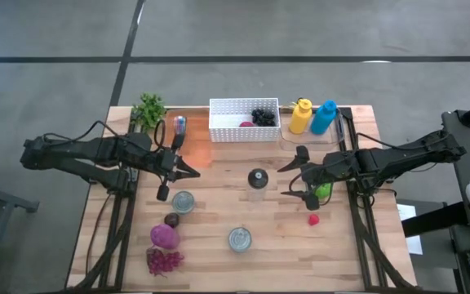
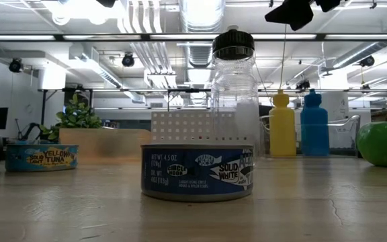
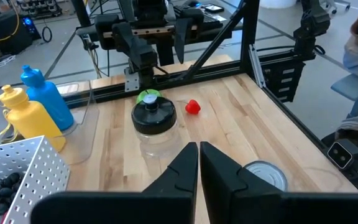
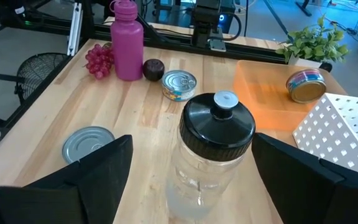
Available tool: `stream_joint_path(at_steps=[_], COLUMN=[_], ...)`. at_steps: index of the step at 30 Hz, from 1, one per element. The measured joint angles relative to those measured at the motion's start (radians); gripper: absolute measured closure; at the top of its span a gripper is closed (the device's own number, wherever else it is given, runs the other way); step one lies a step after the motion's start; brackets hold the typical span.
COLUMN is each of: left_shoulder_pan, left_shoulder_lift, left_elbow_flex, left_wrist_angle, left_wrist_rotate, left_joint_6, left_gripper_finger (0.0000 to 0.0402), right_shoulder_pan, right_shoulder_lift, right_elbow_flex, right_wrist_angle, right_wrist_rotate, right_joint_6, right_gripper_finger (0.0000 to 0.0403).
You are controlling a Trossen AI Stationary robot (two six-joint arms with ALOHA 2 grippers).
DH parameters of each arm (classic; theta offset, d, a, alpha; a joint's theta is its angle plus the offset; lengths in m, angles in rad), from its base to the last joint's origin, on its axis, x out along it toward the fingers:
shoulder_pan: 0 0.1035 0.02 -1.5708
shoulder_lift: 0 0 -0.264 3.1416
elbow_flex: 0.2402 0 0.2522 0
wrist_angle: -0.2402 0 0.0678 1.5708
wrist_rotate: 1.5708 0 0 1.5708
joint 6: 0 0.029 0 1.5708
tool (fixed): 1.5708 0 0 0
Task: Pick & Place Food Item
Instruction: Put the black water bottle into the transparent bin
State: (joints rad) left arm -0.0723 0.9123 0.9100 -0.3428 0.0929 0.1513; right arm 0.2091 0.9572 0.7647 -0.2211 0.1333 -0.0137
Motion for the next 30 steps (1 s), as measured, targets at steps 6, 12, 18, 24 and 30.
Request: stream_joint_path(at_steps=[6, 12, 18, 24, 30], left_shoulder_pan=[0.0, 0.0, 0.0, 0.0, 0.0], left_shoulder_lift=[0.0, 0.0, 0.0, 0.0, 0.0], left_elbow_flex=[0.0, 0.0, 0.0, 0.0, 0.0], left_wrist_angle=[0.0, 0.0, 0.001, 0.001, 0.0], left_wrist_rotate=[0.0, 0.0, 0.0, 0.0, 0.0], left_joint_6=[0.0, 0.0, 0.0, 0.0, 0.0], left_gripper_finger=[0.0378, 0.0378, 0.0378, 0.0378, 0.0378], right_shoulder_pan=[0.0, 0.0, 0.0, 0.001, 0.001], right_shoulder_lift=[0.0, -0.01, -0.06, -0.08, -0.077], right_elbow_flex=[-0.017, -0.058, -0.101, -0.19, -0.29], right_wrist_angle=[-0.006, -0.008, -0.008, 0.141, 0.363], right_wrist_rotate=[0.0, -0.002, -0.002, 0.027, 0.027], right_joint_6=[0.008, 0.045, 0.075, 0.099, 0.041], right_gripper_finger=[0.0086, 0.009, 0.0081, 0.0071, 0.0063])
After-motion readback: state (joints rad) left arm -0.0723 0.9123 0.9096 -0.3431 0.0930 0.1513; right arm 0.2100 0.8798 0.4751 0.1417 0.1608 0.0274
